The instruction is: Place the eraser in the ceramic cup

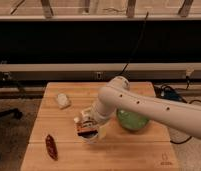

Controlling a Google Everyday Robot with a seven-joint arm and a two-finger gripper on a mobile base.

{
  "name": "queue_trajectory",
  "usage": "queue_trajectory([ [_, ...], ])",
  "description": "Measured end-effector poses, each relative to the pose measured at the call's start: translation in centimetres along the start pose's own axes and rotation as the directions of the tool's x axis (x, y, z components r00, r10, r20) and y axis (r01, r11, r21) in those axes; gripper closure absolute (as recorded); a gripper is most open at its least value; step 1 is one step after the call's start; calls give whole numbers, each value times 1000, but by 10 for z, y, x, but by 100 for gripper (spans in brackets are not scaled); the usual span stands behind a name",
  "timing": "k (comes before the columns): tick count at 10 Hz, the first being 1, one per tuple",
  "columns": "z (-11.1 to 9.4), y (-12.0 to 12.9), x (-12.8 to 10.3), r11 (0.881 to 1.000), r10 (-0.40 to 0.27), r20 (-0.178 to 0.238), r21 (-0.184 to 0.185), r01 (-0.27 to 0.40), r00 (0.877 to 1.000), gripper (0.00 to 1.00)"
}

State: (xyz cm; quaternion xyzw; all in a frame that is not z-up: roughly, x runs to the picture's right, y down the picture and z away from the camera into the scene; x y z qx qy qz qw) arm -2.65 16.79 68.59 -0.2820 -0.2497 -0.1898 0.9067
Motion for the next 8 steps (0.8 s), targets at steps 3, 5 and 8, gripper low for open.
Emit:
queue_trajectory([
  [3, -13, -4, 1, 1000, 12, -19, 25, -12, 1000, 20],
  [5, -30, -3, 5, 998, 38, -38, 48, -37, 999, 20],
  [8, -34, 0, 9, 999, 34, -32, 41, -33, 999, 20],
])
